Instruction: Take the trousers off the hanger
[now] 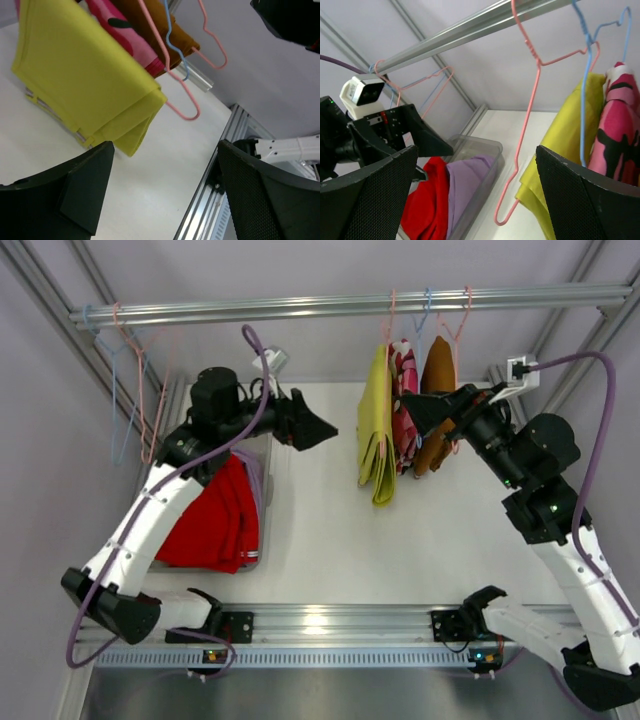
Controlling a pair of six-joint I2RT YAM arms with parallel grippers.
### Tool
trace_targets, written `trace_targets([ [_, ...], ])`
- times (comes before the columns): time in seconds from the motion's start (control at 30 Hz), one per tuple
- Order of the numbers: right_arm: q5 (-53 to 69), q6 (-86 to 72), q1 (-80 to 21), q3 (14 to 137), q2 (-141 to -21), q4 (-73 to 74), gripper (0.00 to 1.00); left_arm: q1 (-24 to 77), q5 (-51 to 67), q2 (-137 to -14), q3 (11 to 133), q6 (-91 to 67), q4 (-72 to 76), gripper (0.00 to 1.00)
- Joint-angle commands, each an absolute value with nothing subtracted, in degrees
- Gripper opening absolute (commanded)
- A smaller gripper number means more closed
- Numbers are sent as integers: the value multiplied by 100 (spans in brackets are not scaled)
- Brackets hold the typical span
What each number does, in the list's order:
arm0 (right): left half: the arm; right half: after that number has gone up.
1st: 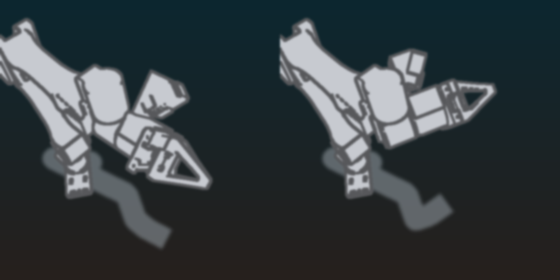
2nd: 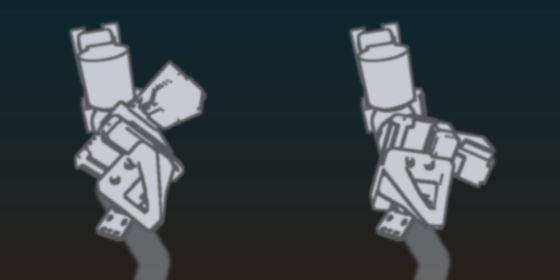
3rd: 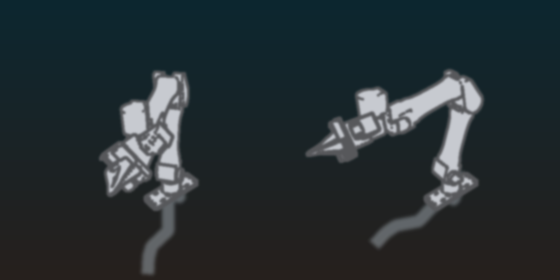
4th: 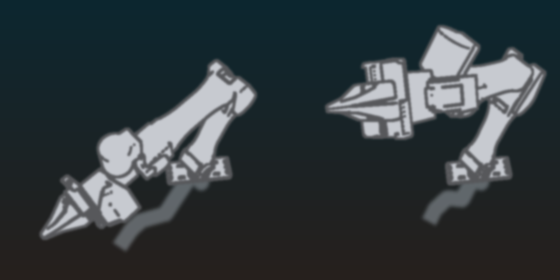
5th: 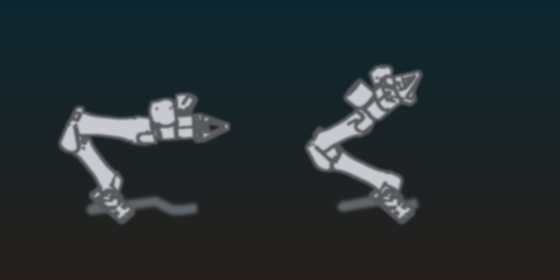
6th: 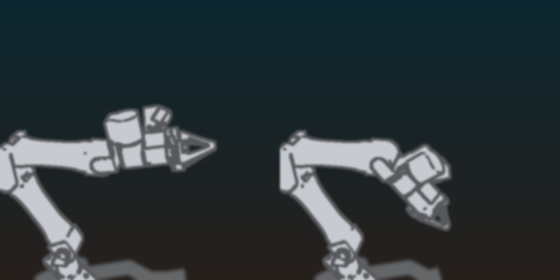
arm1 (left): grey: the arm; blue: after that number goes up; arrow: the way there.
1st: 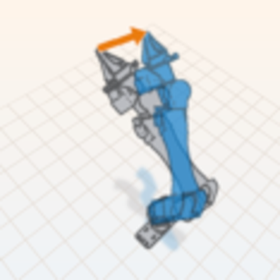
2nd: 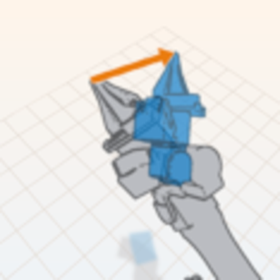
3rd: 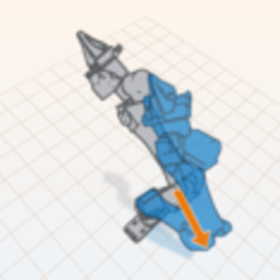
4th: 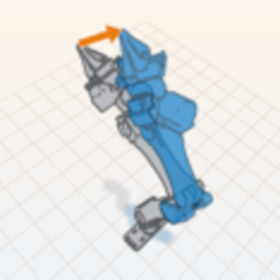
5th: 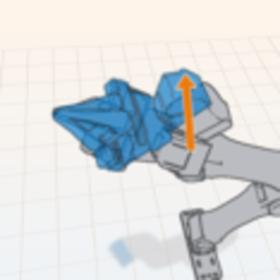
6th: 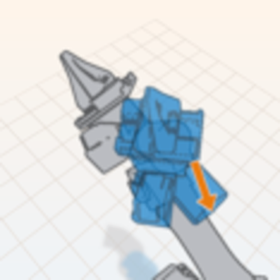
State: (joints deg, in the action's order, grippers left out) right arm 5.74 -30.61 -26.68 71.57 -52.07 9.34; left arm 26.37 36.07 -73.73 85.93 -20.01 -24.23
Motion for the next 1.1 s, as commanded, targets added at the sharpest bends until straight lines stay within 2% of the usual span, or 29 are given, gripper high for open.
trace_targets([
  [0.0, 668, -3015, -2356, 7067, -5019, 1125, 99, 3198, 3121, -7698, 8560, -2855, -494, 86],
  [0.13, 729, -3032, -2189, 6952, -4887, 1178, 99, 3620, 2822, -8347, 8675, -3391, 280, 74],
  [0.37, 773, -3094, -2101, 6820, -4825, 1081, 99, 3744, 2417, -9175, 9008, -4464, 1160, 55],
  [0.43, 782, -3137, -2083, 6768, -4799, 1055, 99, 3805, 2338, -9394, 9201, -4500, 1142, 46],
  [0.77, 835, -3208, -1995, 6653, -4702, 1037, 99, 4025, 2443, -9721, 9281, -4790, 1512, 42],
  [0.87, 861, -3252, -1960, 6636, -4702, 1028, 99, 4034, 2417, -9730, 9307, -4782, 1433, 29],
  [0.9, 870, -3261, -1951, 6636, -4702, 1020, 99, 4034, 2408, -9721, 9386, -4755, 1389, 19],
  [0.97, 888, -3261, -1951, 6644, -4702, 1011, 99, 4017, 2417, -9686, 9474, -4703, 1328, 8],
  [1.0, 905, -3269, -1942, 6645, -4711, 1019, 99, 4017, 2417, -9642, 9605, -4667, 1231, 0],
  [1.07, 949, -3278, -1942, 6636, -4728, 1011, 99, 4008, 2382, -9580, 9720, -4562, 1143, 0],
])
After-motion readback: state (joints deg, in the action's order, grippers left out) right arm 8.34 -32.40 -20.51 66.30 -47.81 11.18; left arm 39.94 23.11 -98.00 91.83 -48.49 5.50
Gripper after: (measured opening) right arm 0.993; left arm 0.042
